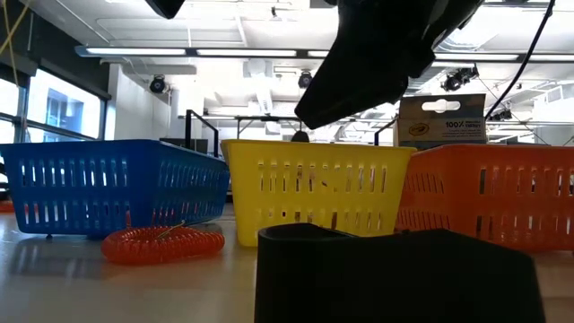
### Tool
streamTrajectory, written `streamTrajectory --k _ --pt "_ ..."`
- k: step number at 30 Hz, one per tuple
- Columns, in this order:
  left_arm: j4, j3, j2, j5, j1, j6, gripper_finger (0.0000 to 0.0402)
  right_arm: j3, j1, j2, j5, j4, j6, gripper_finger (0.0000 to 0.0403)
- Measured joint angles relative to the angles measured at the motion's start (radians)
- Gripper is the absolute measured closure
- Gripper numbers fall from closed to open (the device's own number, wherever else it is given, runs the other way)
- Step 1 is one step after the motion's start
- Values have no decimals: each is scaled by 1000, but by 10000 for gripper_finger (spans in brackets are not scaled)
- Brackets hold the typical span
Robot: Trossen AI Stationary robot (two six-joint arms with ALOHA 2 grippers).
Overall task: Pick & Place Office Desk Supplies
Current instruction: Put the orange spring keychain into the blue basket
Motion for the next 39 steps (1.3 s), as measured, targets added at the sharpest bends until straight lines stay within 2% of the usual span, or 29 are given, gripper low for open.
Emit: streamTrajectory --k 4,8,12,17,20,29,31,36,39 --pt "-23 0 0 6 0 -4 272 0 2 0 3 15 -30 201" --pt "-51 0 0 51 -2 -48 272 0 2 0 4 36 -50 176" --pt "-129 -1 -7 199 -17 -184 272 0 7 0 2 90 -120 181" --pt "-247 -1 -12 436 -57 -232 272 0 21 0 -3 132 -177 199" --pt "-313 -1 -12 510 -92 -270 272 0 22 0 -9 134 -177 210" --pt "-471 -1 -12 510 -237 -463 272 0 20 0 -12 136 -178 228" --pt "-490 -1 -12 466 -268 -493 272 0 20 0 -12 136 -178 228" --pt "-556 -1 -12 254 -327 -511 272 0 19 0 -12 142 -178 228" --pt "-606 -1 -12 213 -337 -546 272 0 20 0 -13 153 -184 228"
